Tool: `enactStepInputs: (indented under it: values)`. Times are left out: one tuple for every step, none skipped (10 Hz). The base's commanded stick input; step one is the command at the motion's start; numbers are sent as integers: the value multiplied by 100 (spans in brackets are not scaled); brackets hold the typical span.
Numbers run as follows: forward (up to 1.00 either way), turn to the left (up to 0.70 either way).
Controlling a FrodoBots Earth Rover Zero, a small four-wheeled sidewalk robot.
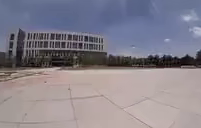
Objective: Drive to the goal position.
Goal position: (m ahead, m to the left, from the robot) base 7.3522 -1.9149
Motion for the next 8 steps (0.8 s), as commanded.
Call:
enactStepInputs:
  values:
    - [70,0]
    - [70,0]
    - [70,0]
    - [70,0]
    - [70,0]
    - [70,0]
    - [70,0]
    - [70,0]
